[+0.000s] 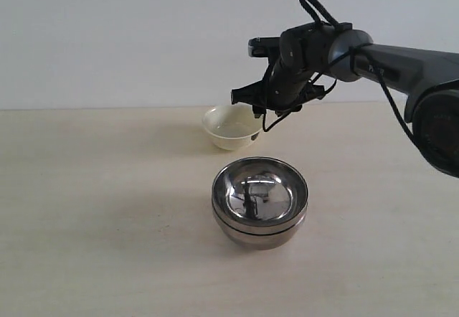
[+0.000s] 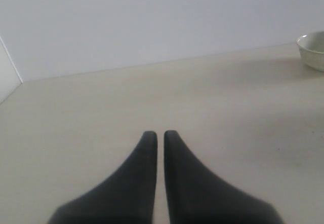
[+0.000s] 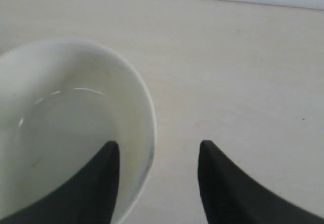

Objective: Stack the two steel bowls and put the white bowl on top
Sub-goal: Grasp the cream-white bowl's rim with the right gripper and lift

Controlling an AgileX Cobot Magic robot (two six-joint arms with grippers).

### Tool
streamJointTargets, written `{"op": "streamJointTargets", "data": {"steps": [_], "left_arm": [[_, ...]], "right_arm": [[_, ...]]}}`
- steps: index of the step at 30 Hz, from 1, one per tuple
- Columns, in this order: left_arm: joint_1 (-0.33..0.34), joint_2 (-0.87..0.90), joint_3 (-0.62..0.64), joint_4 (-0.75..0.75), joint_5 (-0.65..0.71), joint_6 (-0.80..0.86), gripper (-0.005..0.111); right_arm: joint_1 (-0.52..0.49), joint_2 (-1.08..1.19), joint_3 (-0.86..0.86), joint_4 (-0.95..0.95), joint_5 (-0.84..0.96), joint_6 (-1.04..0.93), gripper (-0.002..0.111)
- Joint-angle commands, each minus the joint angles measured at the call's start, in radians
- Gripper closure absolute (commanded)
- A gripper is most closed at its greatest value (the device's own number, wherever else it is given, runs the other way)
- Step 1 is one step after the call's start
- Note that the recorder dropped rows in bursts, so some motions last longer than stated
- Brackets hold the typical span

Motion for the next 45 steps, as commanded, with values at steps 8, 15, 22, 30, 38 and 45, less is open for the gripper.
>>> {"op": "streamJointTargets", "data": {"steps": [8,15,22,30,38,45], "left_arm": [[0.003,-0.004,0.003,-0.007,-0.006,-0.01,0.103],[0.003,-0.004,0.003,-0.007,-0.008,-0.01,0.103],[0.003,-0.004,0.003,-0.007,-0.006,-0.01,0.103],[0.003,-0.004,0.003,-0.007,-0.009,-0.01,0.103],[0.003,-0.004,0.003,-0.007,-0.007,-0.01,0.103],[0.003,-0.004,0.003,-0.007,-0.008,-0.01,0.103]], "right_arm": [[-0.008,0.033,-0.005,0.094,-0.103,-0.04,0.065],[-0.008,0.065,-0.005,0.094,-0.096,-0.041,0.065],[-0.008,0.086,-0.005,0.094,-0.103,-0.044,0.085],[-0.006,0.068,-0.005,0.119,-0.077,-0.063,0.108],[-0.01,-0.028,-0.005,0.146,0.008,-0.063,0.108],[-0.01,-0.045,-0.005,0.177,0.033,-0.063,0.108]]}}
